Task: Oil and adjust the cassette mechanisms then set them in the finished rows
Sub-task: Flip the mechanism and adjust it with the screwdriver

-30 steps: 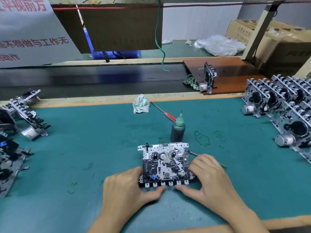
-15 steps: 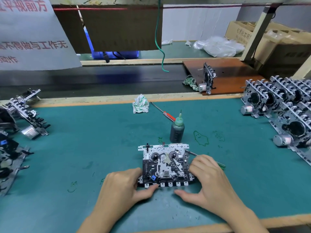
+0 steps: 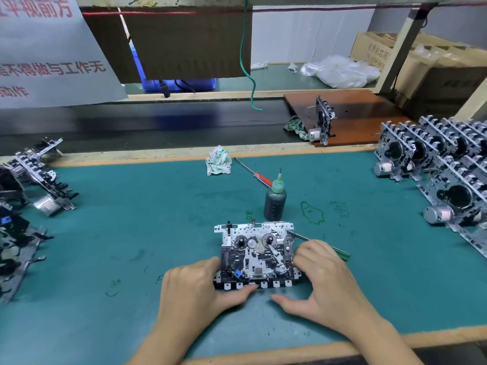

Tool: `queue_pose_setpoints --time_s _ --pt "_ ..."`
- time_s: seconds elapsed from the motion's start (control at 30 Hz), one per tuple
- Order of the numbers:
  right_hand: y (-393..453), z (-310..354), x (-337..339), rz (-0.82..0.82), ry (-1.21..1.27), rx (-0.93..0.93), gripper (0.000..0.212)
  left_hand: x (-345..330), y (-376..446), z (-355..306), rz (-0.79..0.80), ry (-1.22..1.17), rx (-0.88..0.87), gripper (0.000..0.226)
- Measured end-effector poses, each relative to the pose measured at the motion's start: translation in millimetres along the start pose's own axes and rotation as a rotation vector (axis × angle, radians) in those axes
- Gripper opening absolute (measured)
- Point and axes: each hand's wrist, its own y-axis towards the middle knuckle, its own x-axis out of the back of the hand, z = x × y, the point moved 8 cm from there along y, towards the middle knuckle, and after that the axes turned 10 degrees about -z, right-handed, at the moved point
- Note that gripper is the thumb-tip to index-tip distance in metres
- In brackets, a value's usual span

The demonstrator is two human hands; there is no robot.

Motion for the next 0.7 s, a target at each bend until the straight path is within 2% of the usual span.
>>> queue_pose_setpoints --time_s 0.17,0.27,0.43,0.6,0.7 --pt "-1.2 -2.2 3.3 -0.04 -0.089 -0.003 0.047 -4.6 -2.7 0.4 0.148 -0.032 -0.122 0.057" --pt "-2.6 -3.5 4.4 -0.044 -0.117 0.001 0.047 -3.2 -5.7 0.9 0.127 -0.061 -0.157 0.05" --pt "-1.2 -3.5 2.0 -0.02 -0.073 0.001 0.048 -3.0 -5.9 1.1 0.049 -0.004 -0.155 0.05" --pt "-1.1 -4.0 0.2 0.029 0.043 -0.016 0.049 -2.6 -3.3 8.9 0.052 0.009 -0.045 0.052" --pt "-1.6 -5.4 2.0 0.006 0.004 -0.016 0.048 -3.9 -3.1 6.3 0.097 -0.039 -0.076 0.064"
